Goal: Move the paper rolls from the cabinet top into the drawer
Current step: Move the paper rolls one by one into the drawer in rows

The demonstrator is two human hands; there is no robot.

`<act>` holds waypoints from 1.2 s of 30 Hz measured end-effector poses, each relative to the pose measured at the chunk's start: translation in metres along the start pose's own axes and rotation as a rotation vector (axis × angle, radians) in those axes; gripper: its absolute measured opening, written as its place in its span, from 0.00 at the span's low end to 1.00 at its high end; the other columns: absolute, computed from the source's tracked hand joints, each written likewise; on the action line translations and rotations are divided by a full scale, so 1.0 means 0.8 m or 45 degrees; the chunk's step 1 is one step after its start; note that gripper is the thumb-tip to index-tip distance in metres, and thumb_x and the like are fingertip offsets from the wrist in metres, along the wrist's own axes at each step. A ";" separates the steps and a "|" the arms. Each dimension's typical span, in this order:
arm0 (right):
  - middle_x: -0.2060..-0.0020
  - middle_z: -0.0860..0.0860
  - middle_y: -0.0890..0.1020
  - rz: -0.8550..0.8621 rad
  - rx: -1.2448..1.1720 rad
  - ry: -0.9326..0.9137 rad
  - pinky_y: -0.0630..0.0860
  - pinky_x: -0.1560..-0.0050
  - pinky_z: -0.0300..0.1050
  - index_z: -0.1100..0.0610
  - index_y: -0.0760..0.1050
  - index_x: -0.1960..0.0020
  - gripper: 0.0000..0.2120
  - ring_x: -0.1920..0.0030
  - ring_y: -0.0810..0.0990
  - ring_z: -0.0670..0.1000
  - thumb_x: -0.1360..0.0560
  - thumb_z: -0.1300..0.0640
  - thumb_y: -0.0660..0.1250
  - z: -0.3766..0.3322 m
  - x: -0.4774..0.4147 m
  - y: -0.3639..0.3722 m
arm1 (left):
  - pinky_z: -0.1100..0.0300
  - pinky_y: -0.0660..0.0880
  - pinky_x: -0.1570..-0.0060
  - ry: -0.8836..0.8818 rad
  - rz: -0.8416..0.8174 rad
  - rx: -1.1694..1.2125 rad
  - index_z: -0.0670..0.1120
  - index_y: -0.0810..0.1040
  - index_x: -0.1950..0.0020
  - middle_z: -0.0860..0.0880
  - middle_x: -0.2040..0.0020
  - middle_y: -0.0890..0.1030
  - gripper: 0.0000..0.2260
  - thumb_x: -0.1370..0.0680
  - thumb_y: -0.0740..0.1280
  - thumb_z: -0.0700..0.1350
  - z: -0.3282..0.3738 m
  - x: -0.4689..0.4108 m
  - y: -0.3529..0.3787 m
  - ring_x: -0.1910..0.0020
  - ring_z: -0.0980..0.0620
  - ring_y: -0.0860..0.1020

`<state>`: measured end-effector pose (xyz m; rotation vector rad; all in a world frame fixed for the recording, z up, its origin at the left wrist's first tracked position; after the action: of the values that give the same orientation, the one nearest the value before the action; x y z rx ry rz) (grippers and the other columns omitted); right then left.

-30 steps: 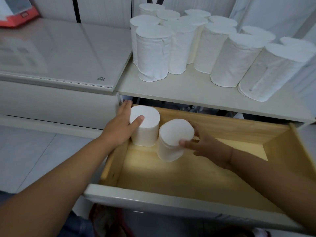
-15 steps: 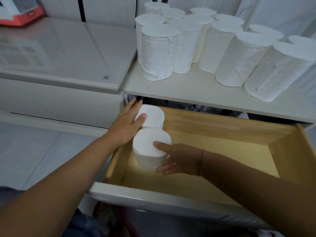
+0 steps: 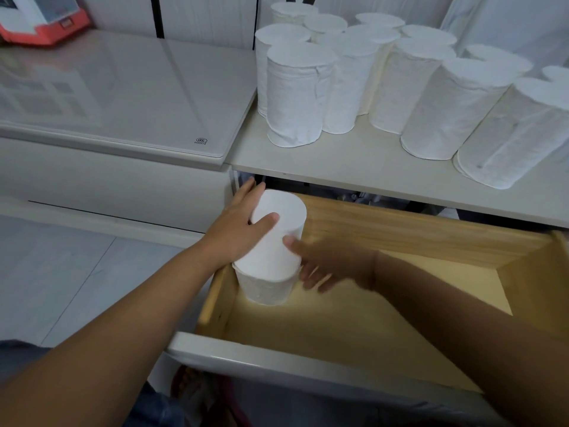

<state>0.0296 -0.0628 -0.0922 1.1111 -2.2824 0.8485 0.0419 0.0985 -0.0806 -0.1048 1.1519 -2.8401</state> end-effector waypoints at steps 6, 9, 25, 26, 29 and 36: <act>0.52 0.52 0.78 1.085 -0.104 -0.585 0.76 0.53 0.40 0.57 0.72 0.41 0.27 0.54 0.78 0.49 0.31 0.41 0.71 -0.093 0.021 -0.157 | 0.57 0.63 0.41 0.011 0.011 0.017 0.58 0.51 0.24 0.61 0.23 0.46 0.30 0.23 0.59 0.61 0.000 -0.001 -0.001 0.28 0.54 0.58; 0.34 0.54 0.68 1.163 -0.215 -0.681 0.72 0.37 0.43 0.56 0.58 0.28 0.42 0.37 0.71 0.51 0.33 0.43 0.75 -0.128 0.000 -0.164 | 0.56 0.64 0.40 0.002 0.019 0.027 0.58 0.51 0.24 0.62 0.23 0.46 0.30 0.23 0.59 0.62 0.000 -0.002 -0.002 0.28 0.54 0.59; 0.38 0.54 0.66 1.587 0.036 -0.771 0.67 0.36 0.44 0.56 0.68 0.42 0.33 0.39 0.70 0.54 0.39 0.41 0.76 -0.239 -0.013 -0.195 | 0.61 0.55 0.37 0.013 0.027 0.038 0.57 0.51 0.24 0.62 0.23 0.44 0.30 0.22 0.59 0.59 0.006 -0.001 0.001 0.27 0.61 0.51; 0.38 0.54 0.66 1.557 0.013 -0.760 0.67 0.36 0.42 0.56 0.67 0.42 0.33 0.40 0.70 0.54 0.39 0.43 0.77 -0.241 -0.017 -0.195 | 0.61 0.55 0.36 0.014 0.028 0.038 0.57 0.51 0.24 0.62 0.23 0.44 0.30 0.22 0.59 0.59 0.006 -0.001 0.001 0.27 0.61 0.51; 0.39 0.55 0.67 1.491 -0.033 -0.756 0.69 0.37 0.41 0.57 0.66 0.42 0.32 0.41 0.71 0.54 0.38 0.46 0.77 -0.241 -0.015 -0.194 | 0.62 0.55 0.37 0.013 0.028 0.041 0.57 0.51 0.24 0.62 0.23 0.44 0.30 0.22 0.59 0.59 0.007 0.000 0.001 0.27 0.61 0.51; 0.44 0.50 0.66 1.416 -0.069 -0.850 0.67 0.48 0.27 0.52 0.63 0.47 0.28 0.45 0.68 0.46 0.38 0.47 0.77 -0.180 0.065 -0.168 | 0.61 0.57 0.38 0.020 0.028 0.017 0.57 0.51 0.24 0.62 0.23 0.44 0.30 0.22 0.58 0.61 0.006 0.001 0.000 0.27 0.60 0.52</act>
<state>0.1284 -0.0551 0.0856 -0.0651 -3.5012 0.8051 0.0413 0.0951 -0.0766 -0.0690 1.1297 -2.8342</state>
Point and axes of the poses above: each hand's wrist, its own x-axis away from the middle knuckle, its own y-axis out of the palm, z = x × y, the point moved 8 cm from there along -x, towards the middle knuckle
